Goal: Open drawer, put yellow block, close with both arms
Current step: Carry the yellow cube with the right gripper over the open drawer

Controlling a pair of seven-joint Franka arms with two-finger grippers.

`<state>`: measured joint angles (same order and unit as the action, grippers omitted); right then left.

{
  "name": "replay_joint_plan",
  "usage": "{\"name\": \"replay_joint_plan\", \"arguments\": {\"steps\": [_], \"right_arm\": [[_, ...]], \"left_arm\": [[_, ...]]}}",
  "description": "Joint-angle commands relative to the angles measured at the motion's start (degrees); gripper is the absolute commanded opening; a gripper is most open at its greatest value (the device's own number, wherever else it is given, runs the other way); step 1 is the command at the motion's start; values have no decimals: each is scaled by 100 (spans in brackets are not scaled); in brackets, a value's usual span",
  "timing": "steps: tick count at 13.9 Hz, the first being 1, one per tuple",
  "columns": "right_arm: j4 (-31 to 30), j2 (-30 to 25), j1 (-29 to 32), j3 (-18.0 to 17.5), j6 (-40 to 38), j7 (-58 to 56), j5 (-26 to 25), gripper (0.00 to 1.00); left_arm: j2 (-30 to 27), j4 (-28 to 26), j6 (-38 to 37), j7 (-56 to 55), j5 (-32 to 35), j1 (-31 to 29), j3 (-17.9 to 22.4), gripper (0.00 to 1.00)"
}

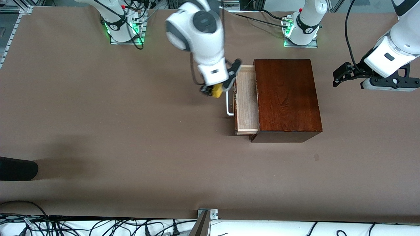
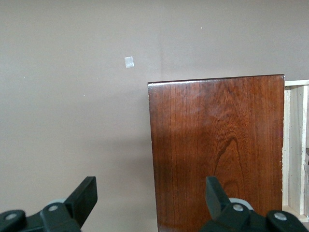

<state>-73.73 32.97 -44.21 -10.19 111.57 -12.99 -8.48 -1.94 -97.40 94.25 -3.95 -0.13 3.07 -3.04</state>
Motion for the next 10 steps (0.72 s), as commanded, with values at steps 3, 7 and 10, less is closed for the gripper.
{"name": "replay_joint_plan", "arguments": {"steps": [3, 7, 10], "right_arm": [[798, 508, -781, 96, -110, -151, -391, 0], [887, 842, -1116, 105, 197, -194, -617, 0], [913, 1018, -1231, 97, 234, -526, -945, 0]], "left_arm": [[35, 151, -127, 113, 57, -17, -21, 100], [35, 142, -127, 113, 57, -26, -21, 100], [35, 142, -127, 122, 57, -26, -21, 100]]}}
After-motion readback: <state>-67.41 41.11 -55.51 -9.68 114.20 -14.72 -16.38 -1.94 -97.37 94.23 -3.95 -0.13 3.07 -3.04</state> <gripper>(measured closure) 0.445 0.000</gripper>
